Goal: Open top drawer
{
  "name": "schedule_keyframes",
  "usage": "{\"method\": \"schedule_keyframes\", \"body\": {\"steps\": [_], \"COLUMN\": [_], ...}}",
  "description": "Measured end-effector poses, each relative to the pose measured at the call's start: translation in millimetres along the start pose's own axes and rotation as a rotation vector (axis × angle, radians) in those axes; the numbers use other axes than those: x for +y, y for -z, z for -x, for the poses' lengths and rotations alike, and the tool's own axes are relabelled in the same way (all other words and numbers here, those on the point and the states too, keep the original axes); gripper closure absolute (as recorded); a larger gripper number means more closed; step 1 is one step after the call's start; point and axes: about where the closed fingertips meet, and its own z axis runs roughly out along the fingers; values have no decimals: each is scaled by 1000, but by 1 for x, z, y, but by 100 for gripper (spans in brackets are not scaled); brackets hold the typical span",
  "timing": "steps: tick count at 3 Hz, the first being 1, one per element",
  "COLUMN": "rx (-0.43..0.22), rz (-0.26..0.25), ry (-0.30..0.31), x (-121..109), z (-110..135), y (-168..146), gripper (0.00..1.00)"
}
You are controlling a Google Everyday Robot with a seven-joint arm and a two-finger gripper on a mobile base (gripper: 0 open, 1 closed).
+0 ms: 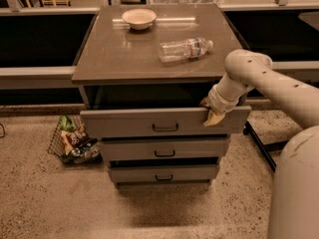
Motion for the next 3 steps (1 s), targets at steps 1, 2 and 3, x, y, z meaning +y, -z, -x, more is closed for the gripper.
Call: {"method": "schedule_keyframes", "body": {"steps": [1,2,3], "rx": [-9,-9,-9], "rz": [1,1,1], "ry": [-3,-3,-3], "x": [10,10,10], "z": [8,8,8], "y": [4,3,3], "gripper": [100,82,59]}}
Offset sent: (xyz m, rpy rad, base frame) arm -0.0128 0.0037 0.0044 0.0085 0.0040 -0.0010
